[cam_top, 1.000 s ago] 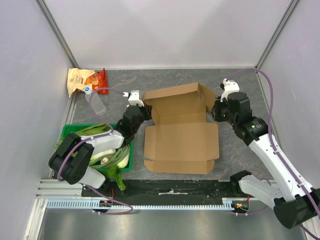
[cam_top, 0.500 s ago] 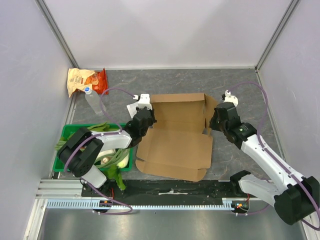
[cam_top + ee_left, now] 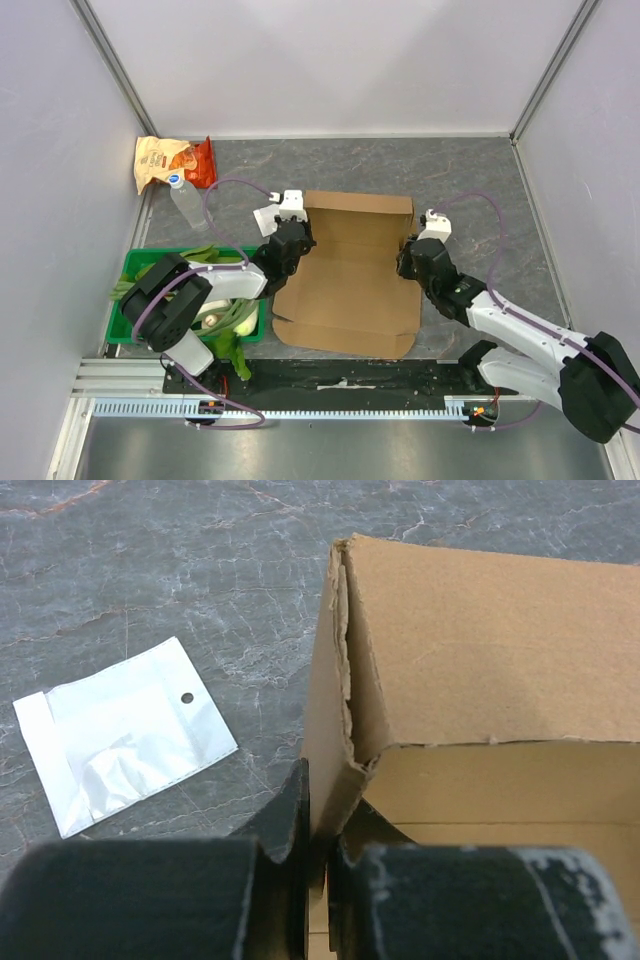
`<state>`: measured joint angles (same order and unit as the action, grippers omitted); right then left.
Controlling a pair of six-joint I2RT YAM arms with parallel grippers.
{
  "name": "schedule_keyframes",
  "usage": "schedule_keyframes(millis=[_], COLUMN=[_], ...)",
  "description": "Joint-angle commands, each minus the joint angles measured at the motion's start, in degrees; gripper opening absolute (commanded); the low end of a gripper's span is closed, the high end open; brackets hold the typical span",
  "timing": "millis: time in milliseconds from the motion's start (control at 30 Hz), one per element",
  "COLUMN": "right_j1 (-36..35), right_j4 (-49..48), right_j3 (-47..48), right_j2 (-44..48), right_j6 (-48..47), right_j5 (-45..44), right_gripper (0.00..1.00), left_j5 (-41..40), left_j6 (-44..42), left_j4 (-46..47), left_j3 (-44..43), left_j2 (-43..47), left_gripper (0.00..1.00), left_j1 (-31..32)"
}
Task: Fold the paper box
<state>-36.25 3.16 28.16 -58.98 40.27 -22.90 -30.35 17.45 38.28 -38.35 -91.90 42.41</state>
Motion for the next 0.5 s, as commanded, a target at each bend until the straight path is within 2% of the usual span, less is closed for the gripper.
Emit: schedule_keyframes(millis=[0, 33, 67, 167, 333, 467], right_j1=[-1.2, -1.3, -1.2, -1.3, -1.2, -1.2], right_j4=[-9.8, -9.8, -9.9, -7.9, 4.6, 14.5], right_j3=[-1.7, -1.6, -1.4, 0.1, 5.1, 9.6], right_j2=[-1.9, -1.9, -1.7, 1.1, 10.2, 18.6], right_j6=[-4.0, -6.1, -7.0, -10.2, -13.2, -11.9], right_j5=[5.6, 6.8, 7.4, 10.8, 15.7, 17.0], right_gripper=[0.38, 0.43, 0.55, 0.71, 0.84, 0.89], left_j5=[2.2, 2.5, 2.7, 2.9, 3.5, 3.2], left_j6=[2.0, 1.0, 0.4, -0.3, -1.9, -2.6], left_j4=[7.3, 8.0, 10.0, 11.5, 12.5, 13.4], left_j3=[1.2, 1.5, 2.6, 3.9, 4.4, 4.6], left_j2=[-0.7, -0.9, -1.1, -1.6, -2.1, -2.6], left_gripper=[0.02, 0.02, 0.02, 0.02, 0.02, 0.02], left_j1=[1.3, 1.4, 1.3, 1.2, 1.2, 1.2])
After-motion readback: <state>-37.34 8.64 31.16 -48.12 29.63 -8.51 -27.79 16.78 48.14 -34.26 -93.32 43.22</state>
